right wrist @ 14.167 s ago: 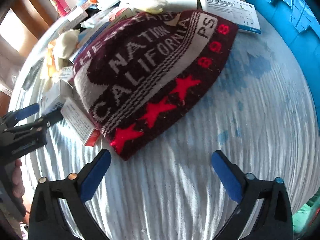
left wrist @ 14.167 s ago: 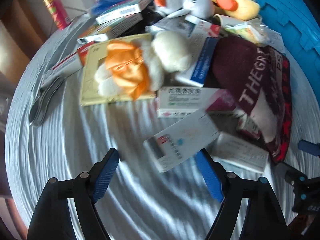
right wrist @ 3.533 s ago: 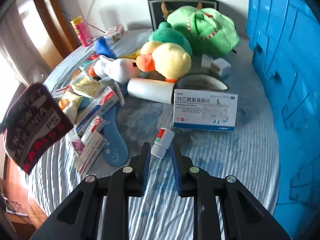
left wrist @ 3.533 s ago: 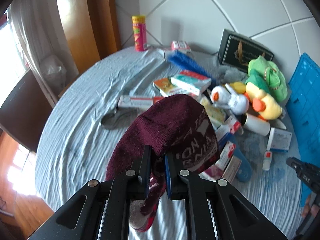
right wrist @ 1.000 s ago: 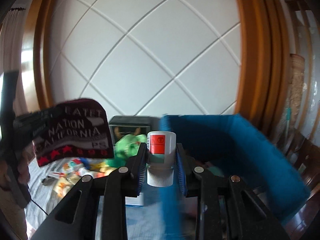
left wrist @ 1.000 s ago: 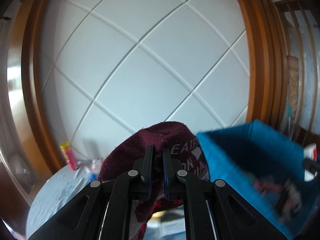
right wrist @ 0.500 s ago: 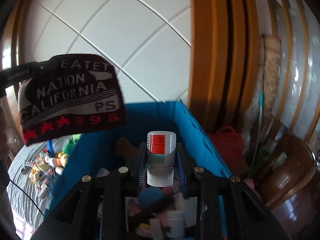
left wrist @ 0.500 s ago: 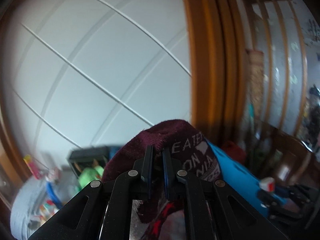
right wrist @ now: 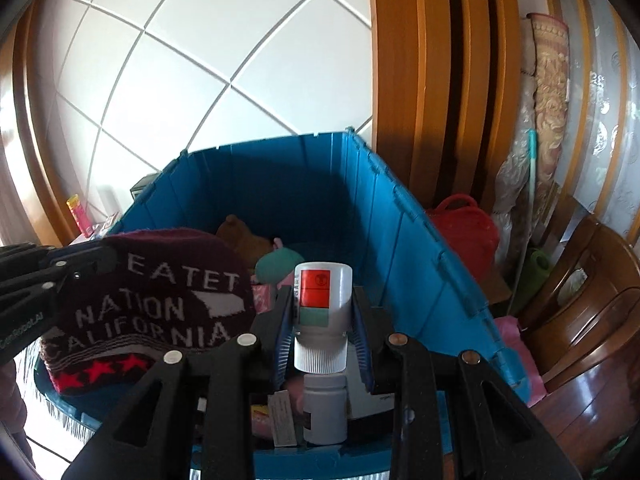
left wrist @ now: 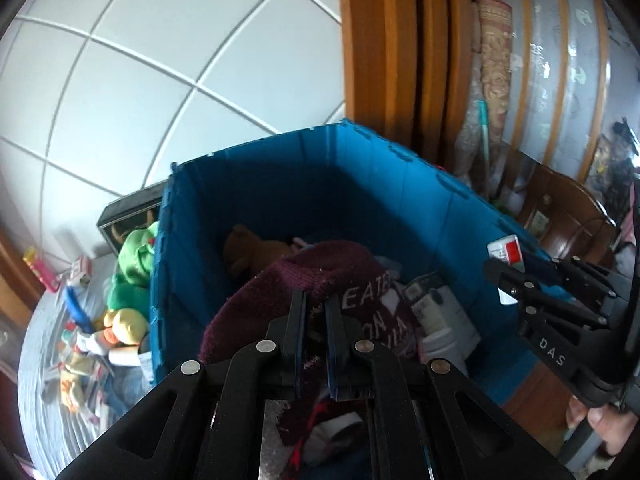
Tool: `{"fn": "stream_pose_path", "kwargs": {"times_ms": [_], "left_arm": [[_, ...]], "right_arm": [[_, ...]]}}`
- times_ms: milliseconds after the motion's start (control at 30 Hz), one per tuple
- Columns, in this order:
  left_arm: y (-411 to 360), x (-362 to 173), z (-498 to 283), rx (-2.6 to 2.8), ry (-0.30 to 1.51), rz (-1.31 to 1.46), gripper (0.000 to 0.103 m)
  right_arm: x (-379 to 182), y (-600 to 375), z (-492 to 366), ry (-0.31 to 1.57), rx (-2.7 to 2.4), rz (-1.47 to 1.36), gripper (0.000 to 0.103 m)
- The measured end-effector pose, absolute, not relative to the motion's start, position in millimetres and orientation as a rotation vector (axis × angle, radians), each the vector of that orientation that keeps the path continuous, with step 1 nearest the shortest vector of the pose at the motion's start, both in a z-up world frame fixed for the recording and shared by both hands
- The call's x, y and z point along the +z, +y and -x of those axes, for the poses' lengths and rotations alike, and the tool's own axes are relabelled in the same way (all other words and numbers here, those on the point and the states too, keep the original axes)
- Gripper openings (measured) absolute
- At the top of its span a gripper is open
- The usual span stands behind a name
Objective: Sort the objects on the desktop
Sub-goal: 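Open the left tool to drop the beanie while the right tool releases the spray bottle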
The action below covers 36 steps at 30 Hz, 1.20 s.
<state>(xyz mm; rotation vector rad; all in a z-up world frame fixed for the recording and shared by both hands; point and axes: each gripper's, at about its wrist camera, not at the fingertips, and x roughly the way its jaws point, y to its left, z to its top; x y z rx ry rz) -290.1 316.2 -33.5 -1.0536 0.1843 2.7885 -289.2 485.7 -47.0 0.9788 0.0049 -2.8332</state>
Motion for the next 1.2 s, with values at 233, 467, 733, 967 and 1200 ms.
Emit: {"fn": "stream_pose_path", "kwargs": {"times_ms": [233,467,733,967,1200], "left_arm": [[313,-52,297,2.773,0.150,1.119,0.009],[315,-62,285,2.789,0.179,1.091,0.010],[307,-65,270,2.828,0.206,1.044,0.054],[294,-67,266,2.843,0.171,1.063,0.064],[287,-68,257,2.851,0.148,1.050,0.075]], "right_arm": [[-64,481,304,0.033,-2.802,-1.009,0.028],[-71,480,302,0.054,-2.800,-1.011,0.028],[-72,478,295,0.046,-2.777,-0.982,0.028],[-72,470,297,0.039,-2.767,-0.983,0.068],[-66,473,288,0.007,-2.806,-0.959,0.088]]}}
